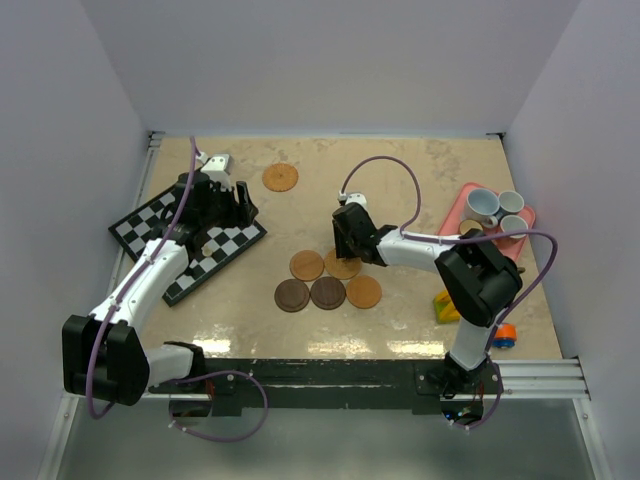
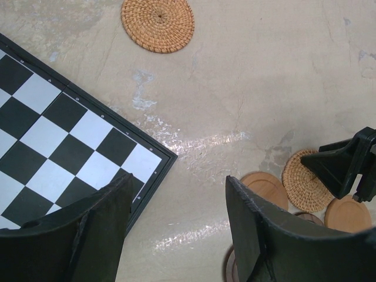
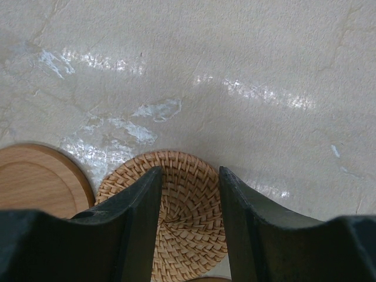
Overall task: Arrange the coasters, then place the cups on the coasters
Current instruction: Move the coaster to the center of the board.
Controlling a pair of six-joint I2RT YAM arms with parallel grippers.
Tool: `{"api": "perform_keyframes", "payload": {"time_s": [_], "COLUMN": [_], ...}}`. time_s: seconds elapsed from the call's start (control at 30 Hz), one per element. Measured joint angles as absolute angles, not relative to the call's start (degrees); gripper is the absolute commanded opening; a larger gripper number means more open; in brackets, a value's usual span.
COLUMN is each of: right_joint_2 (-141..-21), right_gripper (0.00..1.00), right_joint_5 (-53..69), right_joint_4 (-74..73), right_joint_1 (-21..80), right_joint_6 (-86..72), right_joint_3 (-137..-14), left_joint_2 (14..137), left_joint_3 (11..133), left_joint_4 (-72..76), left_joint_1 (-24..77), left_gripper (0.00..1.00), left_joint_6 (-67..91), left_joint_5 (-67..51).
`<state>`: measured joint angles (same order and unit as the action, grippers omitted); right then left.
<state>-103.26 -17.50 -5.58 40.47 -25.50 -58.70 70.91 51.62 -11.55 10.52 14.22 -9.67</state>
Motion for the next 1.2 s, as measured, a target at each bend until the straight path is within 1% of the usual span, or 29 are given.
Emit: {"api": "perform_keyframes", "payload": {"time_s": [0.53,0.8,1.2], "right_joint_2": [-102.94,-102.94,-103.18], "right_gripper": [0.47,0.52,0.58], "right_joint_5": [-17.74,-18.68,-19.99], "right_joint_4": [-6.44,-7.55,-14.52], "right_joint_1": [40.86,41.25,41.52], "right_joint_6": [-25.58,-25.89,-25.41], "right_joint_3": [-58.61,-59.07,-62.94], "left_joint_2": [70.94,70.94,71.42], "left_joint_3": [51.62,51.62,51.51], "left_joint_4": [-11.40,-11.42,-11.18], "left_joint_1": [10.52,10.55,10.57], "left_gripper": [0.68,0.68,0.68], "left_joint_6": [14.26,14.28,14.28], "left_joint_5": [-9.69,-9.69,-9.63]}}
